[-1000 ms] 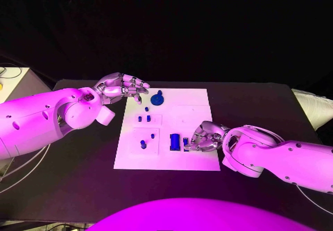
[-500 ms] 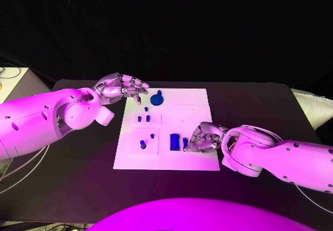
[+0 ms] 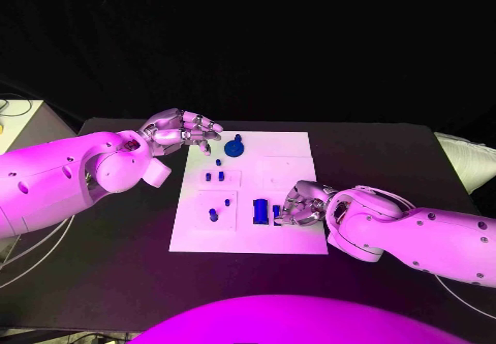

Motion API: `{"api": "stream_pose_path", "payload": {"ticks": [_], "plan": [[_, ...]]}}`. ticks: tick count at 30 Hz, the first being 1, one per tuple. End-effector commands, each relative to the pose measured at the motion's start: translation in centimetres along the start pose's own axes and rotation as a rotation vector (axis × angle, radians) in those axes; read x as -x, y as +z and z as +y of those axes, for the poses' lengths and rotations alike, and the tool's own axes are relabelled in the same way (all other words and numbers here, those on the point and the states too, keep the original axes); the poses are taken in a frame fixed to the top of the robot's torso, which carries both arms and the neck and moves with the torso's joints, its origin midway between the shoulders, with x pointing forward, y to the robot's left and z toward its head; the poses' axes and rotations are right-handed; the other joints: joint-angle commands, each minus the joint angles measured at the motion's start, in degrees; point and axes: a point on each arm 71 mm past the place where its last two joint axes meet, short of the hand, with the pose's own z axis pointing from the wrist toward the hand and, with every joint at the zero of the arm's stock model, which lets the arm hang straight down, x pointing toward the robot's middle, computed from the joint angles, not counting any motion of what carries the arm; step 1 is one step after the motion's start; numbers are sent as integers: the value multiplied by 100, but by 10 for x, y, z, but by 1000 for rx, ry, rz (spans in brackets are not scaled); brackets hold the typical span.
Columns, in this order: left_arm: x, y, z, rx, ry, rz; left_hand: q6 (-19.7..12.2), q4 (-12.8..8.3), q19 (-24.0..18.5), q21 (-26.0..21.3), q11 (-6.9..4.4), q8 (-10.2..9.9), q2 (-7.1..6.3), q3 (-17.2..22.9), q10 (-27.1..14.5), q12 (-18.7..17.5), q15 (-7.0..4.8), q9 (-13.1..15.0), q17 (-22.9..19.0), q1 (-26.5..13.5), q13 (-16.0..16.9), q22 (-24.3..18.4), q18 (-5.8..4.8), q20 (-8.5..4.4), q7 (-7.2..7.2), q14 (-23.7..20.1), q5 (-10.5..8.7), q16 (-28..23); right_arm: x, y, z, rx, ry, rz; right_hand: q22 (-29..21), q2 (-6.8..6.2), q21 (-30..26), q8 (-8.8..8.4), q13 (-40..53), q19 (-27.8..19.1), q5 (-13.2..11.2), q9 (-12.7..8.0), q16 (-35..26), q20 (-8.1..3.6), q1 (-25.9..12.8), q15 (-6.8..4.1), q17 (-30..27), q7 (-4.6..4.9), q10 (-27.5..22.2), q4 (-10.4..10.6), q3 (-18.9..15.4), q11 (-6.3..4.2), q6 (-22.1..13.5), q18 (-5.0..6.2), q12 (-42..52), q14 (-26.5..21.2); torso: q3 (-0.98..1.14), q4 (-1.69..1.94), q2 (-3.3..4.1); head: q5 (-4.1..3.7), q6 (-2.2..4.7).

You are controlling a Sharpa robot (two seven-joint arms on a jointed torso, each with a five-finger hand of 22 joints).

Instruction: Assemble the parts on the task board

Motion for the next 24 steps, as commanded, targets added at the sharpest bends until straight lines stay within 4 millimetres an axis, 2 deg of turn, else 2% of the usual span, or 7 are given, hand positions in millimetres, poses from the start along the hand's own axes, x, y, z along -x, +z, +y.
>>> {"api": "stream_pose_path", "payload": {"ticks": [1, 10, 14, 16, 18, 19, 24], "plan": [[-2, 1, -1, -7, -9, 19, -11, 24, -42, 15, -2, -34, 24, 16, -49, -27, 0, -7, 1, -29, -8, 6, 79, 12, 22, -34, 16, -24, 1, 0, -1, -12, -17, -25, 1335, 31, 28, 6, 1506, 489, 23, -7, 36, -34, 29, -52, 1509, -17, 600, 28, 26, -51, 11, -81, 20, 597, 1, -9, -5, 9, 0], [-2, 1, -1, -7, -9, 19, -10, 29, -43, 14, -1, -33, 30, 17, -49, -26, 1, -7, 2, -34, -8, 5, 79, 14, 23, -34, 16, -24, 2, -2, -2, 3, 5, -36, 1329, -34, 4, 5, 1506, 486, 104, -18, 36, -35, -33, -49, 1509, -10, 600, 88, -33, -46, 6, -77, 20, 597, -1, -10, -6, 11, 0], [-2, 1, -1, -10, -11, 14, -10, 29, -43, 14, -1, -33, 30, 17, -49, -26, 1, -7, 2, -34, -8, 5, 79, 14, 23, -34, 16, -24, 7, -6, -4, 44, 97, -81, 1282, -126, -193, -54, 1475, 453, 242, -56, 36, -23, -121, -22, 1509, 44, 571, 214, -155, -4, -109, -44, -55, 597, -7, -21, -19, 13, 0], [-1, 1, -1, -15, -13, 7, -15, 43, -46, 11, 2, -34, 29, 10, -52, -26, 5, -9, 3, -55, -7, 4, 78, 17, 26, -35, 12, -22, 12, -7, -6, 84, 170, -109, 1202, -163, -525, -141, 1397, 393, 282, -93, 11, 9, -162, 32, 1465, 125, 495, 321, -273, 66, -286, 11, -243, 586, -12, -33, -21, 10, 0], [0, 1, -1, -23, -17, -3, -18, 51, -47, 8, 3, -35, 26, 5, -53, -26, 7, -10, 4, -67, -7, 2, 77, 19, 26, -35, 10, -21, 18, -7, -9, 118, 247, -132, 1146, -159, -745, -169, 1349, 350, 549, -101, -27, 50, -89, 78, 1400, 177, 441, 364, -366, 111, -392, 46, -359, 570, -21, -59, -36, 16, 0], [1, 1, -1, -29, -20, -12, -20, 64, -49, 2, 4, -36, 25, -1, -56, -26, 9, -11, 6, -83, -7, -1, 77, 22, 26, -34, 8, -19, 23, -7, -11, 139, 292, -144, 1103, -187, -917, -179, 1313, 319, 783, -102, -71, 66, -73, 89, 1327, 196, 400, 377, -435, 132, -441, 74, -446, 550, -19, -60, -37, 6, 0], [6, 4, -1, -67, -37, -75, -49, 148, -58, -65, 7, -41, -15, -56, -67, -21, 21, -17, 14, -192, -3, -43, 76, 42, 24, -47, -3, -12, 49, 3, -26, 213, 487, -220, 853, -135, -1843, -240, 1119, 135, 869, -118, -262, 126, 110, 150, 1035, 275, 176, 348, -561, 202, -644, 219, -893, 465, -40, -148, -105, 17, 0]]}}
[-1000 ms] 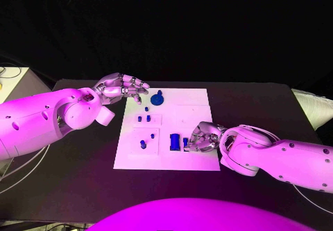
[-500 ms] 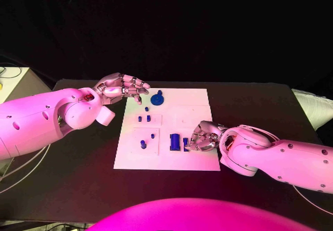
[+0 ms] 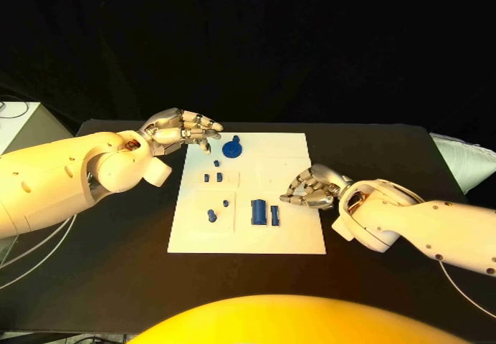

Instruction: Assemble the parts on the task board

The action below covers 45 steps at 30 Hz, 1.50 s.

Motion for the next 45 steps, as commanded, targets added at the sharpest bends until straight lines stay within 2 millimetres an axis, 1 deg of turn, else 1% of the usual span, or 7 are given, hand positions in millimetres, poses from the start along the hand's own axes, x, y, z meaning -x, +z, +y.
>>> {"api": "stream_pose_path", "payload": {"ticks": [1, 22, 23, 25, 31, 32, 45], "plan": [[5, 3, -4, -67, -31, -68, -42, 77, -48, -90, -15, -17, -28, -36, -48, -19, 23, -13, 1, -95, -1, -49, 77, 30, 0, -78, -6, -32, 21, 8, 0, 138, 274, -88, 807, 35, -342, -33, 1088, 103, 60, -9, -93, 48, 121, 48, 961, 23, 146, -11, -45, 58, -81, 98, -162, 454, -25, -88, -81, 10, 0], [40, 33, 5, -198, -44, -396, -431, 478, -472, -3697, 351, -143, -172, 116, -207, -1696, 626, -154, -1237, 64, -387, -2265, 72, 742, -54, -1011, -43, -3960, 102, 69, -34, 269, 524, -315, -4414, -11, -6238, -608, -5962, -2426, -538, -887, -6959, 909, 869, 879, -4779, 649, -2224, -1023, 1788, 780, -655, 692, -7318, -2323, 41, -244, -430, 119, 466], [36, 34, 6, -149, -25, -329, -5169, 98, -4790, -5429, -739, -1649, 837, -3064, -5734, -2484, -322, -1227, -2164, -2285, -748, -2858, -971, -882, -1104, -5617, -1313, -6074, 101, 68, -39, 193, 464, -335, -7495, 1145, -6591, -2036, -7492, -4189, -1299, -2795, -8745, -211, -1395, 360, -7490, -515, -4078, -1606, -1438, -29, -5692, -354, -8175, -4137, 15, -246, -387, 107, 385], [35, 34, 6, -149, -26, -332, -5169, 98, -4790, -5429, -739, -1649, 837, -3064, -5734, -2484, -322, -1227, -2164, -2512, -748, -2858, -971, -882, -1104, -5617, -1313, -6074, 100, 68, -38, 194, 470, -337, -7495, 1145, -6591, -2036, -7492, -8401, -1299, -2795, -8745, -211, -1681, 360, -7490, -515, -4287, -1606, -1438, -29, -5692, -354, -8175, -4344, 16, -245, -392, 103, 402], [24, 34, 10, -147, -31, -364, -5169, 98, -4790, -5429, -739, -1649, 837, -3064, -5734, -2484, -322, -1227, -2164, -3617, -748, -2858, -971, -882, -1104, -5617, -1313, -6074, 90, 62, -28, 202, 539, -366, -7495, 1145, -6591, -2036, -7492, -8401, -1299, -2795, -8745, -211, -2784, 360, -7490, -515, -8389, -1606, -1438, -29, -5692, -354, -8175, -8390, 26, -234, -436, 64, 594], [21, 34, 11, -147, -33, -372, -5169, 98, -4790, -5429, -739, -1649, 837, -3064, -5734, -2484, -322, -1227, -2164, -7636, -748, -2858, -971, -882, -1104, -5617, -1313, -6074, 88, 61, -26, 203, 557, -373, -7495, 1145, -6591, -2036, -7492, -8401, -1299, -2795, -8745, -211, -6808, 360, -7490, -515, -8389, -1606, -1438, -29, -5692, -354, -8175, -8390, 29, -232, -447, 54, 644], [-43, 22, 27, -103, -55, -553, -5169, 98, -4790, -5429, -739, -1649, 837, -3064, -5734, -2484, -322, -1227, -2164, -7636, -748, -2858, -971, -882, -1104, -5617, -1313, -6074, 52, 27, 15, 169, 825, -470, -7495, 1145, -6591, -2036, -7492, -8401, -1299, -2795, -8745, -211, -6808, 360, -7490, -515, -8389, -1606, -1438, -29, -5692, -354, -8175, -8390, 73, -185, -641, -117, 1483]]}}
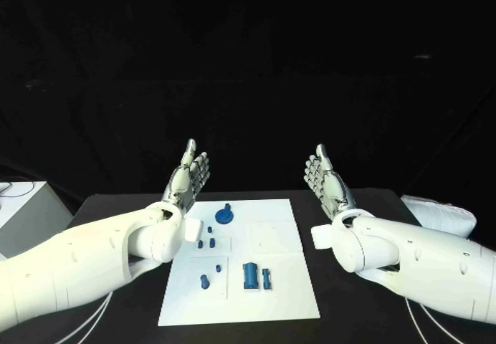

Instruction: Assemble the parts on the task board

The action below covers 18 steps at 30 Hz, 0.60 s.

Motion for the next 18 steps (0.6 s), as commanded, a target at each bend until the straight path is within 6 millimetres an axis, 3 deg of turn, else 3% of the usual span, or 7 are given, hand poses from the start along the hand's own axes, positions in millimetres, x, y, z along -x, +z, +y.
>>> {"api": "stream_pose_path", "payload": {"ticks": [1, 4, 18], "plan": [[-1, -9, 0, -9, 41, -171, -156, -15, -157, -60, -21, -75, 30, -117, -183, -40, -32, -34, -30, -705, -17, -21, -118, -34, -23, -154, -69, -76, 3, -6, 1, -9, 41, -119, -96, 35, -43, -74, -49, -251, -44, -60, -78, -39, -694, -16, -86, -23, -275, -22, -124, -23, -168, -121, -50, -266, 16, 16, -68, -42, 198], [-10, -17, 2, 3, 44, -203, -156, -15, -157, -60, -21, -75, 30, -117, -183, -40, -32, -34, -30, -705, -17, -21, -118, -34, -23, -154, -69, -76, 1, -9, 3, -14, 52, -126, -96, 35, -43, -74, -49, -251, -44, -60, -78, -39, -694, -16, -86, -23, -275, -22, -124, -23, -168, -121, -50, -266, 19, 19, -80, -53, 249], [-18, -26, 4, 15, 47, -234, -156, -15, -157, -60, -21, -75, 30, -117, -183, -40, -32, -34, -30, -705, -17, -21, -118, -34, -23, -154, -69, -76, 1, -9, 3, -14, 53, -126, -96, 35, -43, -74, -49, -251, -44, -60, -78, -39, -694, -16, -86, -23, -275, -22, -124, -23, -168, -121, -50, -266, 19, 19, -81, -53, 251]]}}
